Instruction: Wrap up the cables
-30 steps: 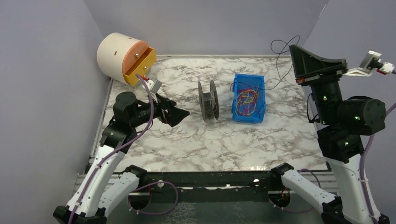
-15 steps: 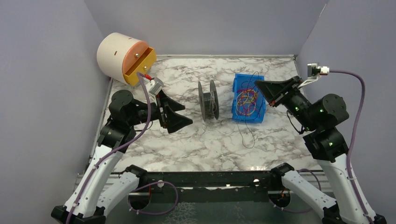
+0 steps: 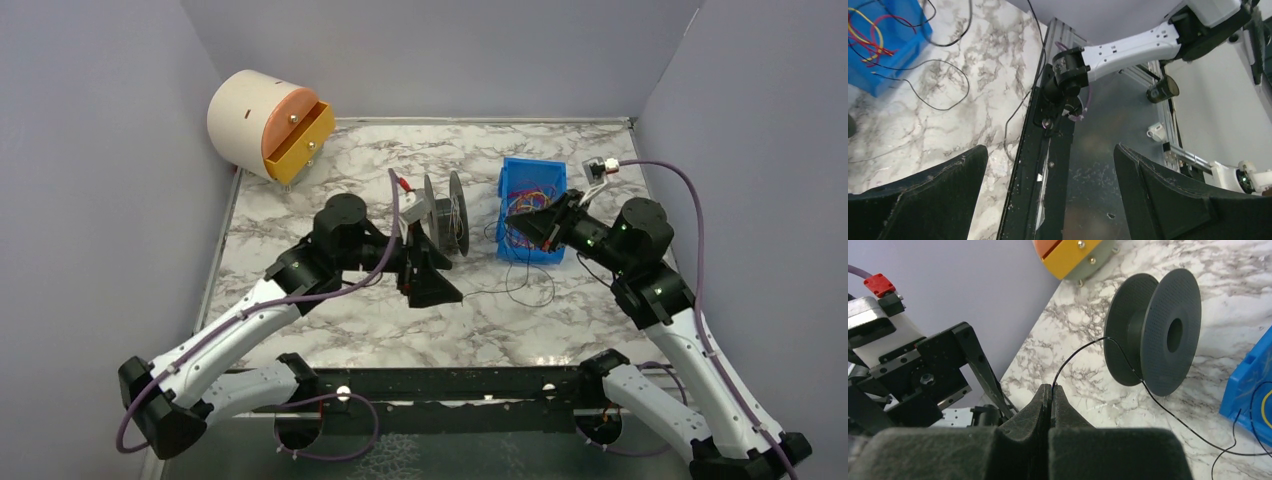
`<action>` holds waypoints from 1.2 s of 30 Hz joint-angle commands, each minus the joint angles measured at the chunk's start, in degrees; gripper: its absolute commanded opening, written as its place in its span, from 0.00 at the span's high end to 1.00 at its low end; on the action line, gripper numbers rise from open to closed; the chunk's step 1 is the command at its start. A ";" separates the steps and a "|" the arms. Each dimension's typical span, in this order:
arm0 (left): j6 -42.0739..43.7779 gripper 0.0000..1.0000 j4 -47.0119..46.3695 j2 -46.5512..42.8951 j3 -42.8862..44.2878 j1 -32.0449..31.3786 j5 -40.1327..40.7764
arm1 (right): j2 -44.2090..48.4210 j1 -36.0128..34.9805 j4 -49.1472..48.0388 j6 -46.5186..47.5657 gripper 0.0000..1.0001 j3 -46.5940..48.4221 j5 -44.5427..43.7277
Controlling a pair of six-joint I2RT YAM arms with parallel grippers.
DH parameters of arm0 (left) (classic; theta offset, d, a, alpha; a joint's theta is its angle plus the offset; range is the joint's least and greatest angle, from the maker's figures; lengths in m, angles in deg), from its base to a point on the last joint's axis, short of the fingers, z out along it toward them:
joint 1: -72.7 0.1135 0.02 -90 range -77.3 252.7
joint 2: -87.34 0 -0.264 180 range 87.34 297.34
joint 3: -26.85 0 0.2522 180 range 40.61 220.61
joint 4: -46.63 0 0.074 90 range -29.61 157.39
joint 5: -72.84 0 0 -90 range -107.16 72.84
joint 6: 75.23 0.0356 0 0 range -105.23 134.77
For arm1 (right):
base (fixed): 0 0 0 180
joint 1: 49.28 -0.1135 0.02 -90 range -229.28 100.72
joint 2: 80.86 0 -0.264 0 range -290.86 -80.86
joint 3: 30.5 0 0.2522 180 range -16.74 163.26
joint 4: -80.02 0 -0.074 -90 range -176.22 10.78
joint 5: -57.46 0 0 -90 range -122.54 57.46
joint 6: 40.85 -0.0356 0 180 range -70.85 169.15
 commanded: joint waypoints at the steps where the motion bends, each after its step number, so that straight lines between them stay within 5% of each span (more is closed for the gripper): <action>1: 2.96 0.01 -3.42 5.06 -0.10 -6.76 7.43 | -0.46 0.25 -4.45 -1.02 0.99 -1.29 5.40; 9: 7.64 0.01 -2.72 14.44 1.84 -14.98 15.79 | -0.31 0.21 -6.37 -0.82 0.99 -2.16 8.91; 16: 9.40 0.01 -2.95 19.10 3.86 -18.01 14.29 | 0.88 0.21 -7.03 -1.12 0.99 -3.40 8.96; 22: 9.26 0.14 -3.06 19.46 3.48 -18.44 13.67 | 1.71 0.20 -6.90 -0.71 0.99 -3.81 8.41; 25: 9.12 0.30 -3.15 19.25 3.35 -18.47 14.14 | 1.88 0.26 -6.61 -0.59 0.99 -4.18 8.51; 32: 7.42 1.00 -5.17 18.13 1.96 -18.51 15.37 | 3.21 0.25 -5.34 -0.49 0.99 -5.88 7.87; 36: 6.43 1.00 -6.15 16.05 0.63 -18.61 15.58 | 4.49 0.21 -3.75 -0.27 0.99 -6.39 6.28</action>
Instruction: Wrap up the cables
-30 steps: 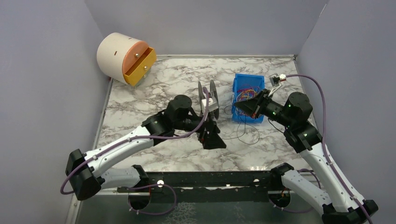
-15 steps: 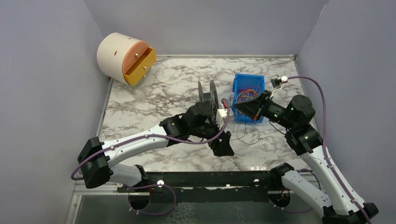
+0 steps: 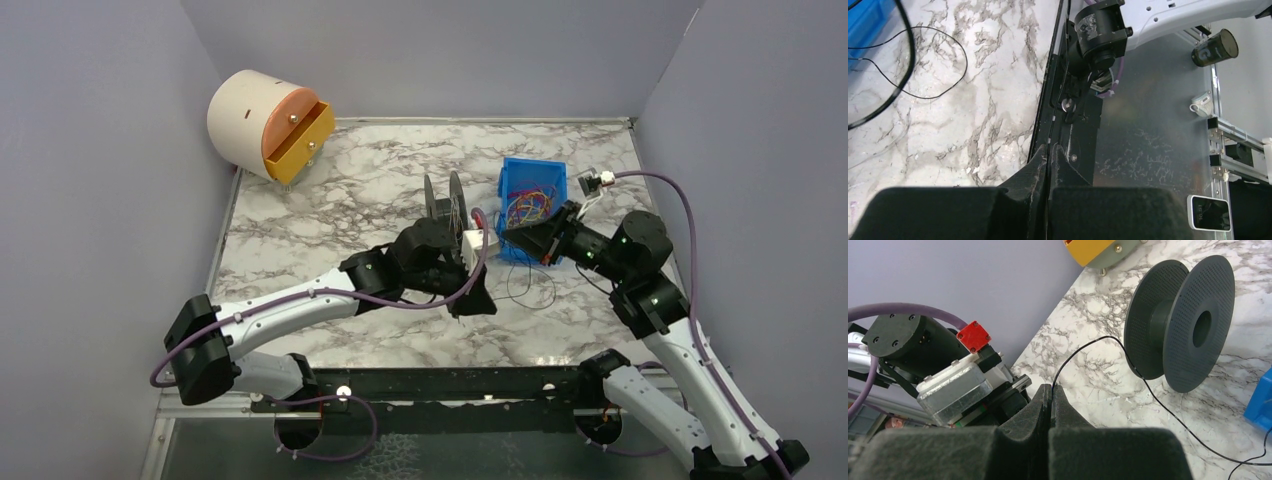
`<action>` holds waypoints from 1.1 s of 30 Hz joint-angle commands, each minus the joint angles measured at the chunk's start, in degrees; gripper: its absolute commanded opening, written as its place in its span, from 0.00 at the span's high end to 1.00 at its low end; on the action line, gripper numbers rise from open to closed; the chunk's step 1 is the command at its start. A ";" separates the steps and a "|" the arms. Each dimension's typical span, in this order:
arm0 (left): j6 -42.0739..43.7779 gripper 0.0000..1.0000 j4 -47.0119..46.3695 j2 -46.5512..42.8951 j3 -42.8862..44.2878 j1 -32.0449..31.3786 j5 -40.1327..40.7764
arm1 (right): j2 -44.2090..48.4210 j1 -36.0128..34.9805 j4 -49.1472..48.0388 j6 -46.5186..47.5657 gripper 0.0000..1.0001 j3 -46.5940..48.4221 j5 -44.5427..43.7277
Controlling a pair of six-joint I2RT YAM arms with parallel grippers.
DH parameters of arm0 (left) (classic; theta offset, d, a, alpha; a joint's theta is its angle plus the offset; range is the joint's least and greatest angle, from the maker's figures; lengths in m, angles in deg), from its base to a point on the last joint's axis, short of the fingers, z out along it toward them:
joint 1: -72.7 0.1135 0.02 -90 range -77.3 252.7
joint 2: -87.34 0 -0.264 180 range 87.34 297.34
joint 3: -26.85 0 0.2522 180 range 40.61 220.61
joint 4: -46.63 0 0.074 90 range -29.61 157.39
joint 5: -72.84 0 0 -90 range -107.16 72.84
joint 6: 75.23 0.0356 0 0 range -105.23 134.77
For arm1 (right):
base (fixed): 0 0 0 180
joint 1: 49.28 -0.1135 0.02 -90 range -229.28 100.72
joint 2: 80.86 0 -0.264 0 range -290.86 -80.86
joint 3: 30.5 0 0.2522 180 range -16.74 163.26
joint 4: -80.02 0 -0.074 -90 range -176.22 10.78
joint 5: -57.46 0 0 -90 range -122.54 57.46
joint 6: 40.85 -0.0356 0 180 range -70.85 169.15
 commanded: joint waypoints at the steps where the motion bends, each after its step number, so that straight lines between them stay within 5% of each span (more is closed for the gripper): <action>1: -1.17 1.00 -2.93 -3.60 -1.41 -0.44 1.08 | 2.19 0.20 1.57 0.37 0.99 -0.62 -1.37; 9: -1.40 1.00 -2.50 -9.13 -3.30 -0.65 1.21 | 4.90 0.20 5.01 -1.12 0.96 -2.14 -7.66; 15: 0.02 1.00 1.80 -12.96 -3.33 -0.73 2.20 | 6.45 0.20 8.97 -1.22 0.45 -2.86 -12.44; 20: 1.22 1.00 6.02 -16.52 -2.66 -0.74 3.82 | 8.17 0.21 12.24 -0.44 0.26 -2.71 -15.65; 33: 1.81 1.00 13.29 -24.29 2.04 -0.74 7.43 | 12.93 0.23 11.76 9.53 0.21 -2.23 -5.71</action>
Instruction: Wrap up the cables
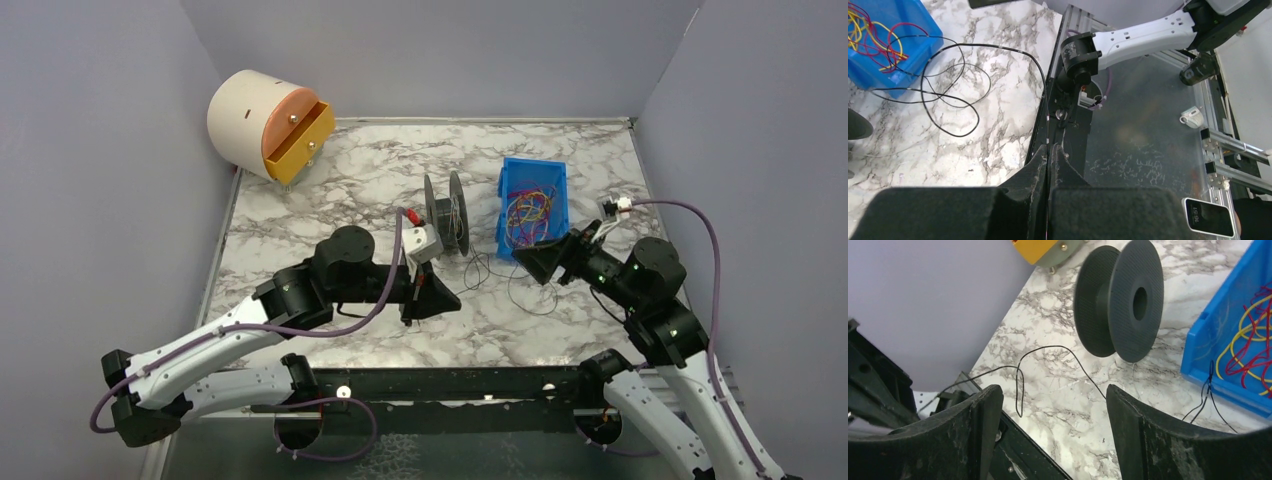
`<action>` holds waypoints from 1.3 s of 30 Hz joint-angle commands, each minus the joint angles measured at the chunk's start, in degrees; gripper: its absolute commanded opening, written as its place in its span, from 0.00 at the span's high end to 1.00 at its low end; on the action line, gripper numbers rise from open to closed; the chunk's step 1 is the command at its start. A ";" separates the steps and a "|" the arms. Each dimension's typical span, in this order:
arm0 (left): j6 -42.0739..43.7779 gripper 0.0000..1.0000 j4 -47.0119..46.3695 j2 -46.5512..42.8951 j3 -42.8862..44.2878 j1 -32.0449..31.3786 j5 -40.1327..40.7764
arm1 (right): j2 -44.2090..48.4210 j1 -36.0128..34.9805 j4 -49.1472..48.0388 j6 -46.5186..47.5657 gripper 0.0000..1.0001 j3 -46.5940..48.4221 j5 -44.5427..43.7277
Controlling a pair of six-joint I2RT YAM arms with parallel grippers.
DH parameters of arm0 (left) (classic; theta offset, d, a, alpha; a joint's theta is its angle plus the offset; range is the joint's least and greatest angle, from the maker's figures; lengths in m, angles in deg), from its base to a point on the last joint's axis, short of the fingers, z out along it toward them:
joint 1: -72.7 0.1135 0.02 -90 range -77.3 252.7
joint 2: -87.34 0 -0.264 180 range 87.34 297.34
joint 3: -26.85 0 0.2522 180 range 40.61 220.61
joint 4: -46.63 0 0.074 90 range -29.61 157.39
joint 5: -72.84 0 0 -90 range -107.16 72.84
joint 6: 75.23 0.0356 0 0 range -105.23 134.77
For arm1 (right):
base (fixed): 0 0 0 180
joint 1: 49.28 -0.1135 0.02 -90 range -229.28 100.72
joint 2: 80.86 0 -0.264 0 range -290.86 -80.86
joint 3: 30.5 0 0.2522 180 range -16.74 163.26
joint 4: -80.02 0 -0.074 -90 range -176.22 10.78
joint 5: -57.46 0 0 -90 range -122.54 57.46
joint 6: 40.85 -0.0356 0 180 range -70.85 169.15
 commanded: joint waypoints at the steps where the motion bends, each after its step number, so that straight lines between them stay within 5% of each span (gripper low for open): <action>1: 0.57 1.00 2.46 -2.61 3.15 -0.38 1.55 | 3.33 0.21 -2.63 5.65 0.21 -0.11 8.13; 9: -0.07 1.00 4.64 -2.33 5.65 -0.33 -0.94 | 4.02 0.20 -19.39 9.26 0.22 -5.67 29.86; 34: 0.26 1.00 8.27 -0.63 6.63 -0.38 -3.76 | -9.19 -2.06 -48.80 23.88 0.21 -2.49 54.59; 39: 0.19 1.00 8.66 0.35 6.94 -0.38 -4.83 | -14.08 -5.53 -46.41 28.81 0.21 1.22 58.15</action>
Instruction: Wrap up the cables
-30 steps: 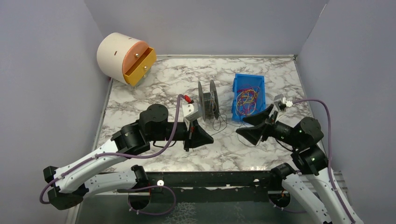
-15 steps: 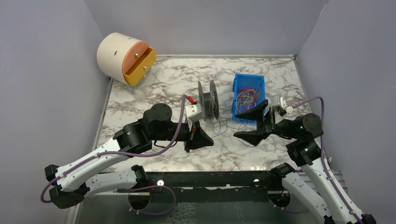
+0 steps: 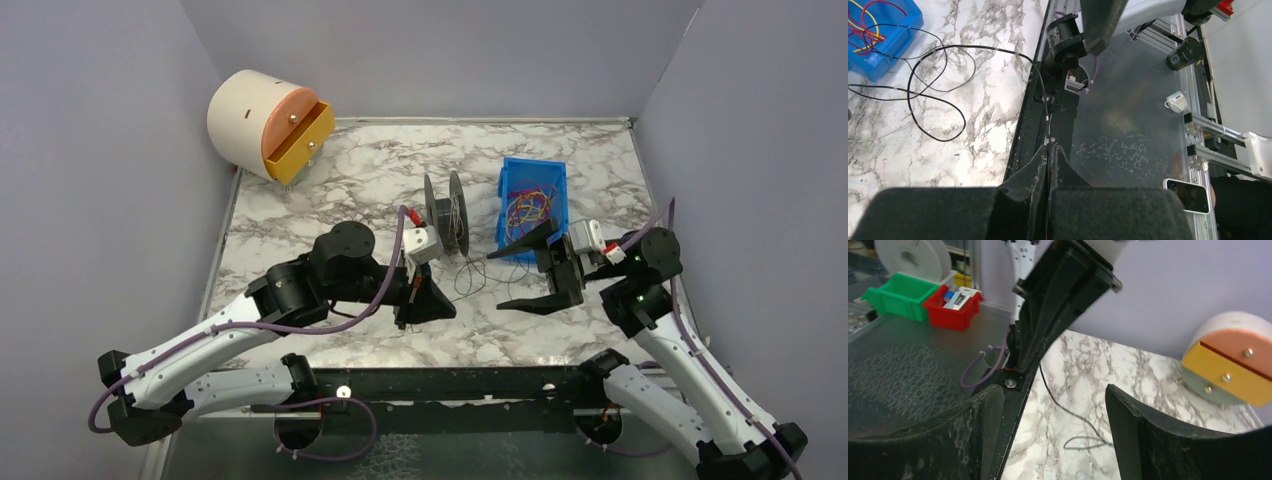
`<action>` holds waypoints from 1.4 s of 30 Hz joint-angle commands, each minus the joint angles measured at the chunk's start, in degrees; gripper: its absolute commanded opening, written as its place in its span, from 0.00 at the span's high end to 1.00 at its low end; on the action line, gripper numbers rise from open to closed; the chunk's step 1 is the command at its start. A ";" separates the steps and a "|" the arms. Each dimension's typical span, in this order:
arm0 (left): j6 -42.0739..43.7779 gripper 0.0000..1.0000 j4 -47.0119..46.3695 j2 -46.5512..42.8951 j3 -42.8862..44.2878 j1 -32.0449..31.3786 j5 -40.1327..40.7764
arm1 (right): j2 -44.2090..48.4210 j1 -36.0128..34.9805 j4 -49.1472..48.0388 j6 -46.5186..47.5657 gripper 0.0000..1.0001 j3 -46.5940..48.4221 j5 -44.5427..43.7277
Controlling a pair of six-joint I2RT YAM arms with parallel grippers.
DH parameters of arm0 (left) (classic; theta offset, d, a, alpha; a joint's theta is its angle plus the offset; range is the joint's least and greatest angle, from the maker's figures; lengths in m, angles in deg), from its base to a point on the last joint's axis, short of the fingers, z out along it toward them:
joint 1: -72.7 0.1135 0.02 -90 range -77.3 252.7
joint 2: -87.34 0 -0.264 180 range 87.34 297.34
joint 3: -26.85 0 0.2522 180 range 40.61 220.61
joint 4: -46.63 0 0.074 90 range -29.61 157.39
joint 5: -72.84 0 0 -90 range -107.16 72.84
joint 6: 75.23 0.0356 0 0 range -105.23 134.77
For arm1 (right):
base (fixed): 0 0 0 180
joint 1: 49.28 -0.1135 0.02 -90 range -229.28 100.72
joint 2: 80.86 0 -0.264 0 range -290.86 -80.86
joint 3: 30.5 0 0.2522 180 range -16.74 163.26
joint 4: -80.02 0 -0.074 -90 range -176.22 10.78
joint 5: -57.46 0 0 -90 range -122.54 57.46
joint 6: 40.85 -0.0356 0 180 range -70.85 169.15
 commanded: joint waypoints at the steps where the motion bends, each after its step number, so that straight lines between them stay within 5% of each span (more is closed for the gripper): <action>1: 0.72 1.00 0.85 0.91 2.32 -0.38 -2.13 | -4.15 -4.05 2.46 9.43 0.22 5.26 5.58; 6: 1.41 1.00 2.44 1.60 2.60 -0.38 -0.93 | -9.46 -14.18 24.17 28.98 0.24 11.84 -3.99; 20: 4.34 1.00 8.21 2.51 5.20 -0.38 3.01 | -12.57 -17.27 38.07 39.60 0.42 14.31 -14.32; 34: 5.98 1.00 11.93 3.04 6.86 -0.37 10.00 | -12.69 -17.40 36.50 38.16 0.99 15.46 -14.40; 38: 5.27 0.55 11.48 1.94 6.66 -0.38 15.12 | -10.87 -17.37 34.34 36.46 0.99 13.59 -18.14; 42: 4.04 0.33 11.49 1.35 6.92 -0.35 23.05 | -9.86 -17.40 36.28 35.59 0.99 13.68 -25.27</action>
